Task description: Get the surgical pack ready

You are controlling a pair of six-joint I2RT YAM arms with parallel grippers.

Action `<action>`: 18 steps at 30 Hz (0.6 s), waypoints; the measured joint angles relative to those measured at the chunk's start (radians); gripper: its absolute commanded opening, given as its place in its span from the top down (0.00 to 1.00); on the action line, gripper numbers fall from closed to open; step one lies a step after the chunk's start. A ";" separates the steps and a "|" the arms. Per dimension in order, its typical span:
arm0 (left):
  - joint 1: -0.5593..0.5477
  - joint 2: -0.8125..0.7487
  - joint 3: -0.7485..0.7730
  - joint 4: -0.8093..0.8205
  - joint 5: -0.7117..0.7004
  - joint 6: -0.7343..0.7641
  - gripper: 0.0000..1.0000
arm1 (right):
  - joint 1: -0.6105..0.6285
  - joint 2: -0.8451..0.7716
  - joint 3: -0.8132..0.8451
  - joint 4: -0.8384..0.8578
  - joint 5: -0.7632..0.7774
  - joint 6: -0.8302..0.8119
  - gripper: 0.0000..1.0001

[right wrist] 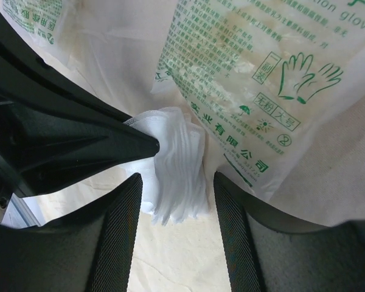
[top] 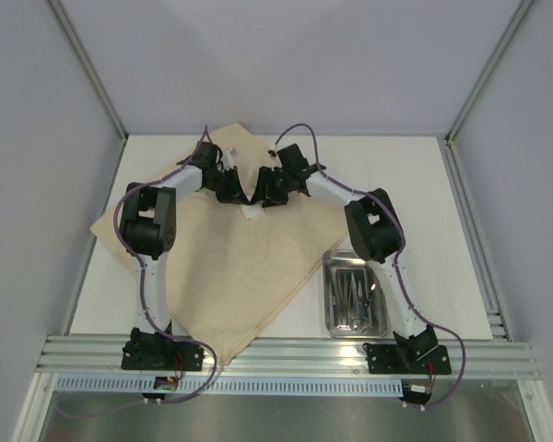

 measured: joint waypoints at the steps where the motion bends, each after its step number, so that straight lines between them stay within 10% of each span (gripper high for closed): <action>1: 0.000 0.000 0.000 0.000 0.000 0.000 1.00 | 0.001 0.000 0.000 -0.001 -0.003 0.002 0.48; 18: 0.000 0.000 0.000 0.000 -0.004 0.005 1.00 | 0.021 0.024 -0.002 -0.005 -0.064 0.046 0.72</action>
